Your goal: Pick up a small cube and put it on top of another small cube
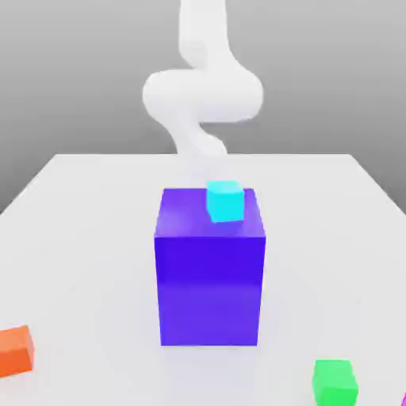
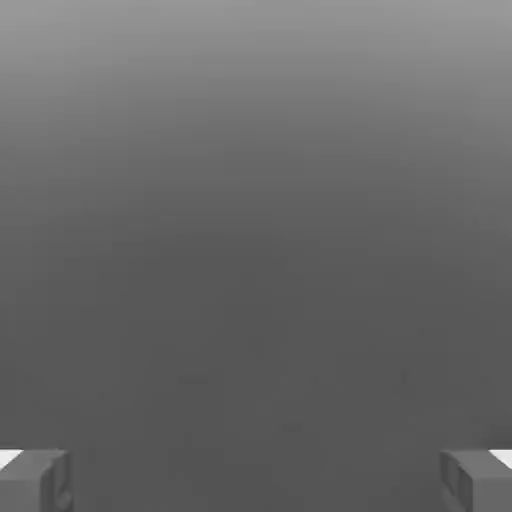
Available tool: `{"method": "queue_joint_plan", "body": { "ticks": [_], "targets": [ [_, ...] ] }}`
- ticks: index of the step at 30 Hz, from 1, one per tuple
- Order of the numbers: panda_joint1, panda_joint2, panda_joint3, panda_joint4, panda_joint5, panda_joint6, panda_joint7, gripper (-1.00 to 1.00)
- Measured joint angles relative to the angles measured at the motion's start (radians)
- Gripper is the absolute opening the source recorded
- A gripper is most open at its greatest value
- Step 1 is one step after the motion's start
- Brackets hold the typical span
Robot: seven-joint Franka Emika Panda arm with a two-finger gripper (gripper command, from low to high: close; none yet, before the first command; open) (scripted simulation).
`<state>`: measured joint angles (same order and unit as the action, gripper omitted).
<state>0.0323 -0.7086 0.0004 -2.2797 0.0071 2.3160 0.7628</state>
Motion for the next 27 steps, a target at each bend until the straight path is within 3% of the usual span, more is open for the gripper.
{"method": "queue_joint_plan", "body": {
  "ticks": [15, 27],
  "targets": [
    [0.15, 0.55, 0.054, 0.123, 0.033, 0.094, -0.216, 0.0],
    [0.261, 0.987, 0.114, 0.22, -0.041, 0.169, -0.32, 0.0]
  ]
}}
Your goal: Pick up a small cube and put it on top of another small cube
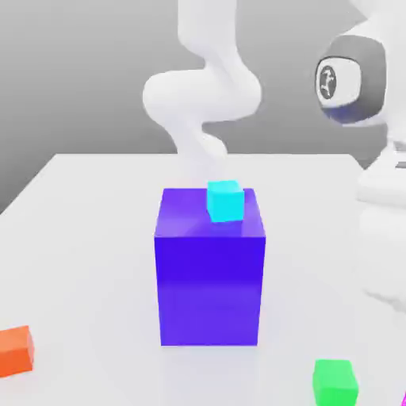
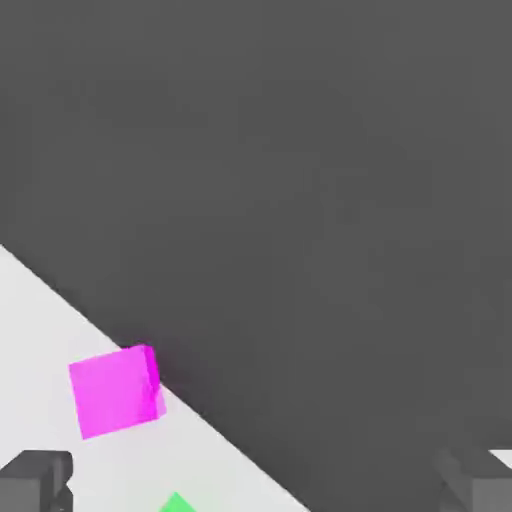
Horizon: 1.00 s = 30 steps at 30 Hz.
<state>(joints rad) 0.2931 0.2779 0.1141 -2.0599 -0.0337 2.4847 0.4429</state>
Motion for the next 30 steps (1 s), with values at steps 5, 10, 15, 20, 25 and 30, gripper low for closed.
{"method": "queue_joint_plan", "body": {
  "ticks": [5, 10, 15, 20, 25, 30],
  "targets": [
    [0.052, 0.183, 0.013, 0.041, -0.057, 0.029, -0.026, 0.0],
    [0.087, 0.364, -0.004, 0.085, -0.097, 0.127, -0.022, 0.0],
    [0.09, 0.384, -0.006, 0.089, -0.099, 0.141, -0.021, -1.0],
    [0.085, 0.325, 0.001, 0.075, -0.087, 0.097, -0.03, -1.0],
    [0.04, 0.157, 0.013, -0.045, -0.062, 0.049, -0.094, -1.0],
    [-0.021, -0.01, 0.015, -0.225, -0.028, 0.063, -0.202, -1.0]
  ]
}}
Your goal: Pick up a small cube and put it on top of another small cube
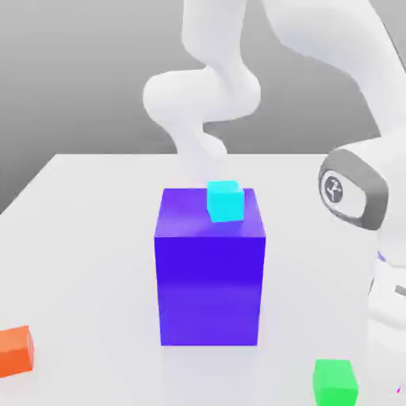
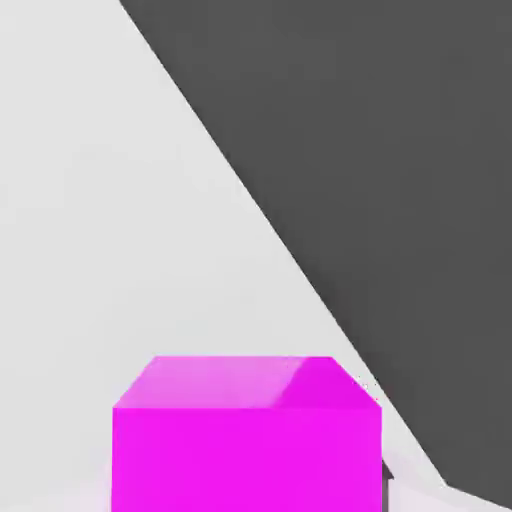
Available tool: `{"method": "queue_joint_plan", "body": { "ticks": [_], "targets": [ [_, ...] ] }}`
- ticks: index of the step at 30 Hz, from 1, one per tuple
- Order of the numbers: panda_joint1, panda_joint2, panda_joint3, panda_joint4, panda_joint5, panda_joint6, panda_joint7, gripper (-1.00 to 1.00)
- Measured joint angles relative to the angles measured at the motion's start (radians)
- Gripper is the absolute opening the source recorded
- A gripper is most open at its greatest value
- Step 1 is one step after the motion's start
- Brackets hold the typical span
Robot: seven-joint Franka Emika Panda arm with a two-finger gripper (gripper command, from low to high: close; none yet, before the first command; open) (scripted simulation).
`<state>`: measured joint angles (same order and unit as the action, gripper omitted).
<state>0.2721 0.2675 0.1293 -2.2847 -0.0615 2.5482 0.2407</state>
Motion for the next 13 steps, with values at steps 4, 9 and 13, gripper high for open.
{"method": "queue_joint_plan", "body": {
  "ticks": [4, 9, 13],
  "targets": [
    [-0.01, 0.025, -0.013, -0.058, -0.006, 0.083, -0.026, -1.0],
    [-0.002, 0.083, -0.025, -0.057, -0.02, 0.14, -0.017, 1.0],
    [-0.004, 0.084, -0.024, -0.058, -0.021, 0.143, -0.017, 1.0]
  ]
}}
